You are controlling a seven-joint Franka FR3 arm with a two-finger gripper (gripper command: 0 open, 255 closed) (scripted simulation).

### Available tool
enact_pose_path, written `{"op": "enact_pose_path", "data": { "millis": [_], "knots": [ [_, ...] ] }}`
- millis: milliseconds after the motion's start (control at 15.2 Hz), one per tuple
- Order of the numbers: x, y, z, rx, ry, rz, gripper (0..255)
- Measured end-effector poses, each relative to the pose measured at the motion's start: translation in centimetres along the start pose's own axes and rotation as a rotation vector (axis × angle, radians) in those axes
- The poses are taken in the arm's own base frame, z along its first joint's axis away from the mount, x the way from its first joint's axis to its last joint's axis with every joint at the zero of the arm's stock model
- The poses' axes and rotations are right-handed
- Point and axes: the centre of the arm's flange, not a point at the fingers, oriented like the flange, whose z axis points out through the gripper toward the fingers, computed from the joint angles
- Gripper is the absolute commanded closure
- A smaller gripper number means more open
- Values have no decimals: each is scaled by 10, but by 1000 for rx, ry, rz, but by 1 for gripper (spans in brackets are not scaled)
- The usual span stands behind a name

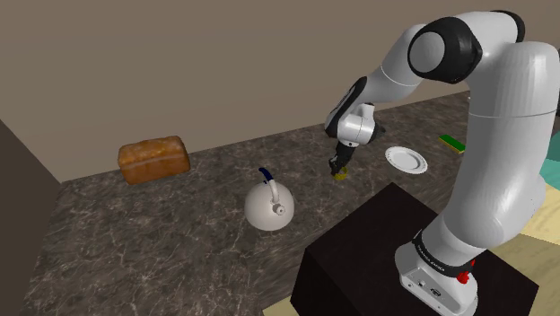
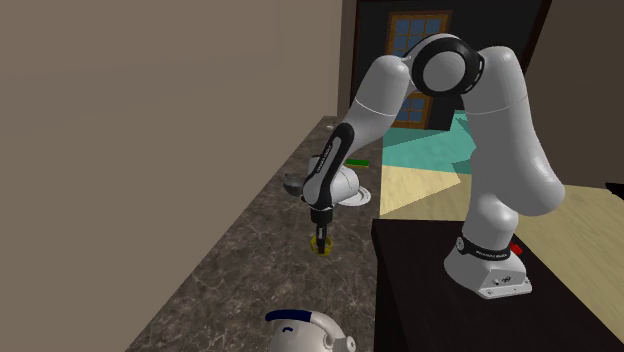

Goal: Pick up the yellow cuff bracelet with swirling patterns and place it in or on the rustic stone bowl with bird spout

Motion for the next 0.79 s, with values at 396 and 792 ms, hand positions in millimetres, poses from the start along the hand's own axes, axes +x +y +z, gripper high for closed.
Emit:
{"op": "enact_pose_path", "data": {
  "millis": [396, 792],
  "knots": [
    [-1, -3, -20, -1, 0, 1, 255],
    [-2, -9, -51, 0, 0, 1, 255]
  ]
}}
